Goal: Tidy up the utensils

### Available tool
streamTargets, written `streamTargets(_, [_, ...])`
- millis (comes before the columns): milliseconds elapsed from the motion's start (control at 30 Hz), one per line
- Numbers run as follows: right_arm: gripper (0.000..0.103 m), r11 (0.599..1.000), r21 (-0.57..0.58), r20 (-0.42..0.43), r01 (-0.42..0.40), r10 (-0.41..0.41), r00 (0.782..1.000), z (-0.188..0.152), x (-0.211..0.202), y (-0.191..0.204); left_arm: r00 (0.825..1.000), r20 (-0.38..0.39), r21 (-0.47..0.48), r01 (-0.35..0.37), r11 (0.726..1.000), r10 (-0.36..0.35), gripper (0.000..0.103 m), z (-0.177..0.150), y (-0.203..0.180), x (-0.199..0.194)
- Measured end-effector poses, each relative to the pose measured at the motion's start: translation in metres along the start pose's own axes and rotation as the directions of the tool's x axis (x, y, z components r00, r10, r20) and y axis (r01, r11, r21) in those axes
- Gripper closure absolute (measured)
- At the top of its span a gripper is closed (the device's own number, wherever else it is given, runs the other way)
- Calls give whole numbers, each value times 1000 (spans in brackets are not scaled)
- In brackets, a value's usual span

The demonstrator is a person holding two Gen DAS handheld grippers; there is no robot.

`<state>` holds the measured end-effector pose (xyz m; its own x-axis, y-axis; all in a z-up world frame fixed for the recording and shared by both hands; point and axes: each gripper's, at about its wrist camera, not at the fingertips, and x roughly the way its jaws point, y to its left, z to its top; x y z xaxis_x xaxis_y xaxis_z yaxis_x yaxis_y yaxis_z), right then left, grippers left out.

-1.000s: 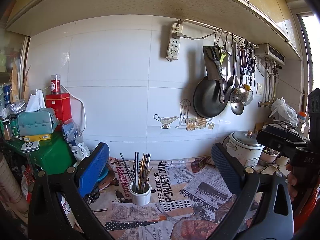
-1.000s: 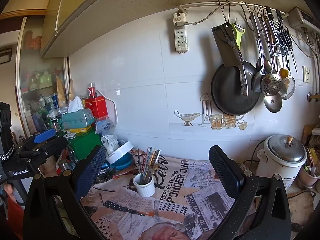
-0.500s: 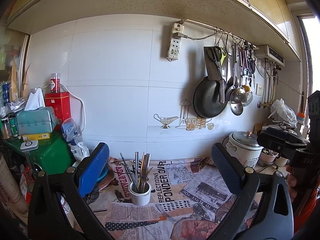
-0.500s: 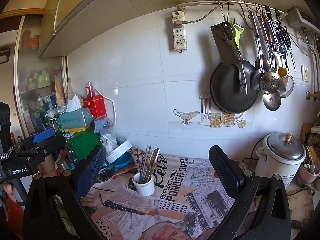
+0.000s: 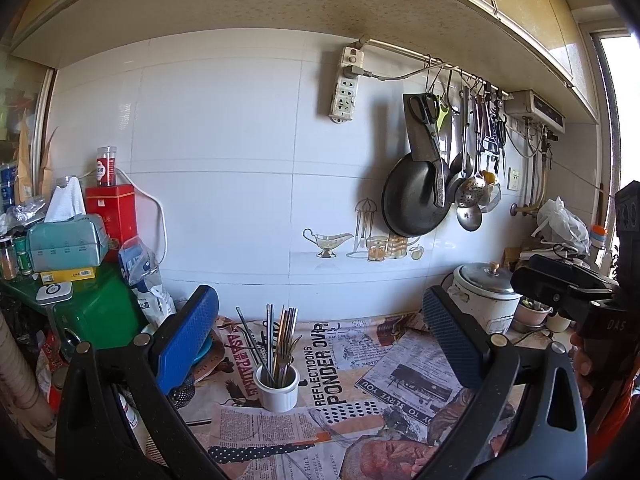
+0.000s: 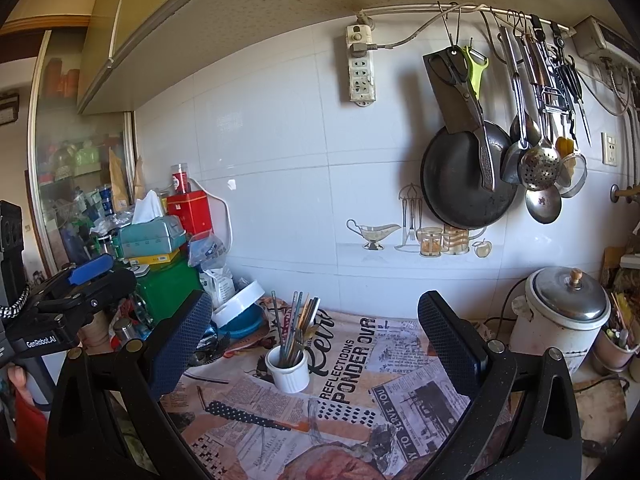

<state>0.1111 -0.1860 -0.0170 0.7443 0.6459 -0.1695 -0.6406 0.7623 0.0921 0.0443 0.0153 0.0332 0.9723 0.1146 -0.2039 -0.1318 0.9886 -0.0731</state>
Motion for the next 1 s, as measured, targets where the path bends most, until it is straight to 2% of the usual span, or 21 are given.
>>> streamTargets(1000, [0, 1000, 3, 26, 14, -14, 1000, 2, -10, 2, 999, 14, 6, 33, 999, -34, 1, 4, -9, -3])
